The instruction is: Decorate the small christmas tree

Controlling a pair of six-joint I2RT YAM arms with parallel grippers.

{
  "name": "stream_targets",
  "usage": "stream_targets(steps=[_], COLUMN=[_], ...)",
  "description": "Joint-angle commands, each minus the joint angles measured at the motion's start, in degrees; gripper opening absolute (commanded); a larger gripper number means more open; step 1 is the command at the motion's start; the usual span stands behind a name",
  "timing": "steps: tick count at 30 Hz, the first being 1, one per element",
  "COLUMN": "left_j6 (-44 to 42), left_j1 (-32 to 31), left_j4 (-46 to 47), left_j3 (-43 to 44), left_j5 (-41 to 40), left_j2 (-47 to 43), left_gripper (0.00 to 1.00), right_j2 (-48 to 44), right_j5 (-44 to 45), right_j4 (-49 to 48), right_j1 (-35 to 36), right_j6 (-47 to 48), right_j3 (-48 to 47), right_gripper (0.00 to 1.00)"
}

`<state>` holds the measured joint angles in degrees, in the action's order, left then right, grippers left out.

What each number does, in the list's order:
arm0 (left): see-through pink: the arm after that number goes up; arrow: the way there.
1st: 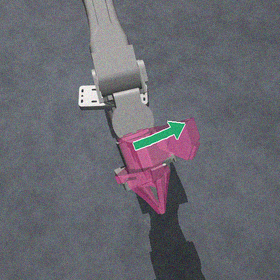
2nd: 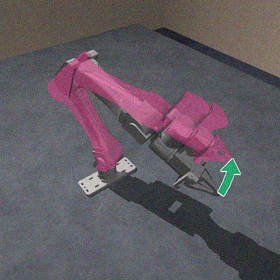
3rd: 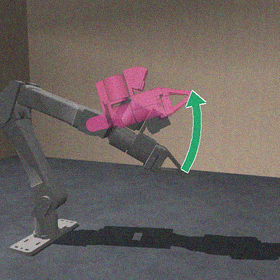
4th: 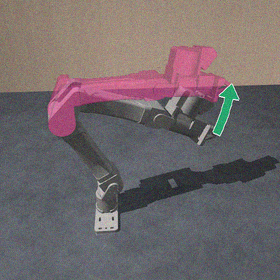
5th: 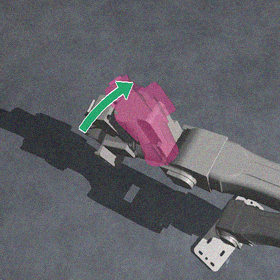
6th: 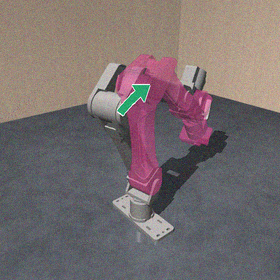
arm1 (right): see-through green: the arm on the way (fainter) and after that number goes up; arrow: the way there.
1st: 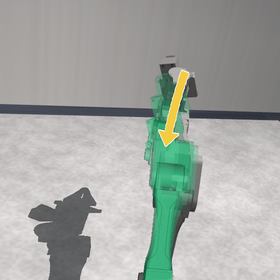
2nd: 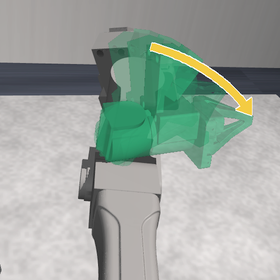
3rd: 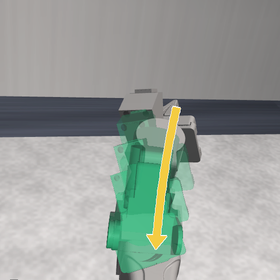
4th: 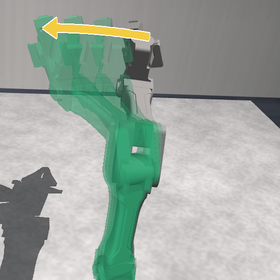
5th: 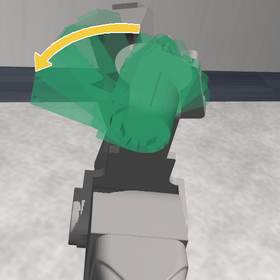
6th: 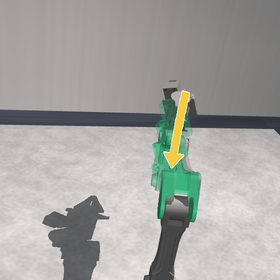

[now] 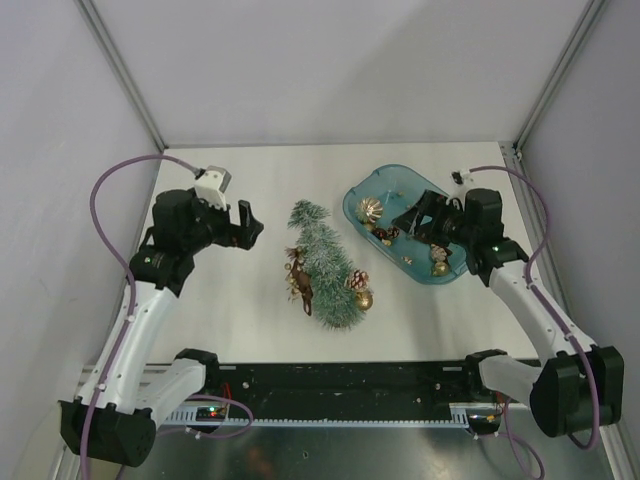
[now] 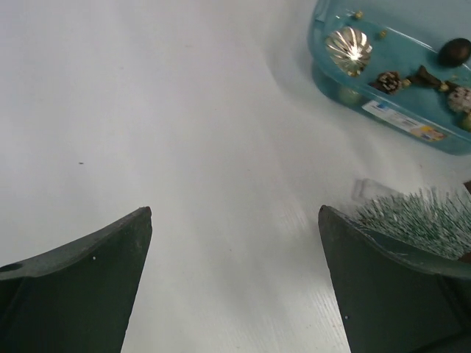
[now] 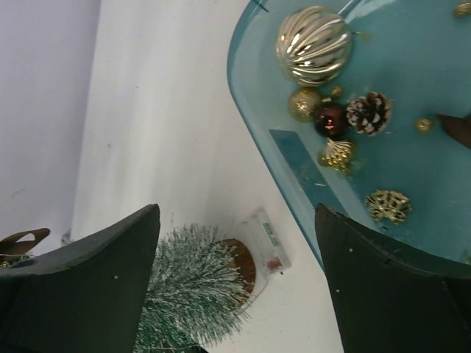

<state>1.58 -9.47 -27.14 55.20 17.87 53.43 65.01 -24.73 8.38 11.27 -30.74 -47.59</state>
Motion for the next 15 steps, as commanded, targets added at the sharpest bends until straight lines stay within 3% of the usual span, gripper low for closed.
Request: stream_targets(steps=[1,15], left_j6=[0.88,-1.44], left_j1=[0.42,0.42], left_j4=[-1.58,-3.47], left_j3=[4.78,2.69], left_j5=[-8.98,-17.44], left_j2=[-1.13,-5.74], left_gripper=[1.0,1.0], right_j2=[-4.4,-10.1], right_j5=[6.14,5.08], right_j4=[4.75,9.51], right_j1=[-0.11,0.81], right_j6=[2.64,2.96], right_j3=[-1.54,-1.73], right_gripper=[0.95,0.99])
